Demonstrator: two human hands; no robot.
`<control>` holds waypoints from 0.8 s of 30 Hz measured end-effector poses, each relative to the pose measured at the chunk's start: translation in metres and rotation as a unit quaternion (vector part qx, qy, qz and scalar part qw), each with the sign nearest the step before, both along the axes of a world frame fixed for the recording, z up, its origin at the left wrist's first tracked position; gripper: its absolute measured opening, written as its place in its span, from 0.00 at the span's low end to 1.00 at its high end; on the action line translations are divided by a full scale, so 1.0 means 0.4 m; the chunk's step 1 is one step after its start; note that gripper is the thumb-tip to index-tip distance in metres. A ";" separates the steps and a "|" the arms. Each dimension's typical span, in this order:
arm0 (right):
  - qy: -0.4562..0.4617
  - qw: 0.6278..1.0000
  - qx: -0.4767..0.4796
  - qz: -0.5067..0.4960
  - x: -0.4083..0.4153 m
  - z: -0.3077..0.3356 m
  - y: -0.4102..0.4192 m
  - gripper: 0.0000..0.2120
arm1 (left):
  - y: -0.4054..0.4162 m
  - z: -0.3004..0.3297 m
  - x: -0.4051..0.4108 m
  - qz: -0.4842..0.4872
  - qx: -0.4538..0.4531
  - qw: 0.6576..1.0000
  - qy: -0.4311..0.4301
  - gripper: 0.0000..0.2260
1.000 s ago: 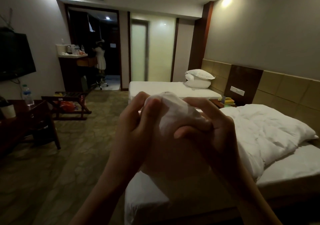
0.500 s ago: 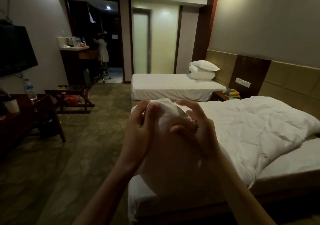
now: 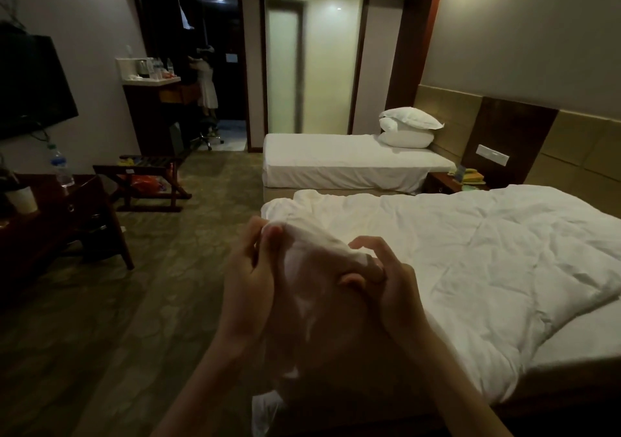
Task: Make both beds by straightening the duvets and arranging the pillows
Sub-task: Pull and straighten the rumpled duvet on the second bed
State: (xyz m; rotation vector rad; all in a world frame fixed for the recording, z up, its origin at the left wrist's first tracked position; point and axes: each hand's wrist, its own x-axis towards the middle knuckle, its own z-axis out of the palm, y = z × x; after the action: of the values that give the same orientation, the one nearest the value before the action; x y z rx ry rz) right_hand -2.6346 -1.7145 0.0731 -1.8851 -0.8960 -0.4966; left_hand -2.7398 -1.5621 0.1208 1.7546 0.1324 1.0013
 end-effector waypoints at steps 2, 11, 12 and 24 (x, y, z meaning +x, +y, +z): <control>-0.018 1.000 0.007 -0.008 0.037 -0.002 0.043 0.24 | 0.044 -0.010 0.042 0.001 0.001 1.000 0.010 0.14; -0.127 0.988 0.007 -0.091 0.235 0.007 0.228 0.22 | 0.255 -0.044 0.278 -0.021 -0.015 0.999 -0.033 0.16; -0.136 0.985 0.004 -0.101 0.260 0.008 0.245 0.23 | 0.275 -0.051 0.306 -0.017 -0.012 0.999 -0.035 0.15; -0.201 0.968 -0.061 -0.140 0.793 -0.020 0.503 0.26 | 0.507 -0.121 0.818 0.053 -0.012 0.998 -0.032 0.12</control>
State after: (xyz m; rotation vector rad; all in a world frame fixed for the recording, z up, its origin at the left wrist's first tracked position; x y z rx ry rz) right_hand -2.3173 -1.5132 0.0650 -2.0744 -0.9357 -1.0456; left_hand -2.4125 -1.3591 0.0723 1.7057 0.1978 1.1266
